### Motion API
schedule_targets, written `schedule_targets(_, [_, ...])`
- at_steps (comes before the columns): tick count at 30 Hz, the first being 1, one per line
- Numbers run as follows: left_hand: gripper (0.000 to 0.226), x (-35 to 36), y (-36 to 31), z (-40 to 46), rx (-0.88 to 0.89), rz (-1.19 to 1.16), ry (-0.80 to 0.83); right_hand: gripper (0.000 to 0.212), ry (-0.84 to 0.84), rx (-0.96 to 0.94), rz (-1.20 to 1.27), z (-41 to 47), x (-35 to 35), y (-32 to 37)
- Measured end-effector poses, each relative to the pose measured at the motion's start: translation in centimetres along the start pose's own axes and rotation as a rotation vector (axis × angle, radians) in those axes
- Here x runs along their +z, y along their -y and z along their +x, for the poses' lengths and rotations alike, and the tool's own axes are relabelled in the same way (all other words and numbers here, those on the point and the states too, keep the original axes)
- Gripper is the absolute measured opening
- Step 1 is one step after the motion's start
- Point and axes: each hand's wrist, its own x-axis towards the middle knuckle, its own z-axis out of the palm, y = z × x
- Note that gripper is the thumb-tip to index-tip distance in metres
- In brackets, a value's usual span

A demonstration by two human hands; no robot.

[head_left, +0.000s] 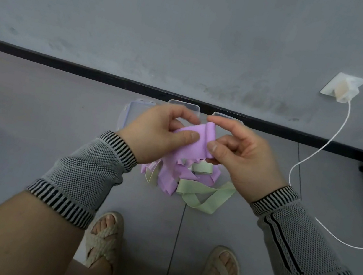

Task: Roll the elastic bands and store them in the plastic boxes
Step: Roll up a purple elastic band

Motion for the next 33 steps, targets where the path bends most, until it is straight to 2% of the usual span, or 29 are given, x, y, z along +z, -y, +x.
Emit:
schedule_targets(5, [0.015,-0.1,-0.2,0.0,0.04,0.13,-0.039,0.042,-0.003,-0.01,-0.047,0.0,0.2,0.0])
schedule_targets(13, [0.011,1.0,-0.9,0.0,0.033,-0.069,-0.157,0.04,-0.043,-0.054,-0.119,0.1,0.7,0.1])
schedule_targets(21, [0.008,0.9,-1.0,0.0,-0.03,-0.197,-0.124,0.044,-0.087,-0.06,-0.171,0.3,1.0,-0.2])
schedule_targets(25, [0.011,0.6,-1.1,-0.2,-0.039,-0.237,-0.116,0.047,-0.098,-0.021,-0.055,0.2,0.8,0.0])
schedule_targets(28, [0.011,0.2,-0.9,-0.2,-0.046,-0.224,-0.133,0.046,-0.053,0.001,-0.005,-0.1,0.3,0.3])
schedule_targets(33, [0.008,-0.1,-0.6,0.0,-0.08,-0.254,-0.102,0.061,0.057,0.001,-0.017,-0.4,0.6,0.5])
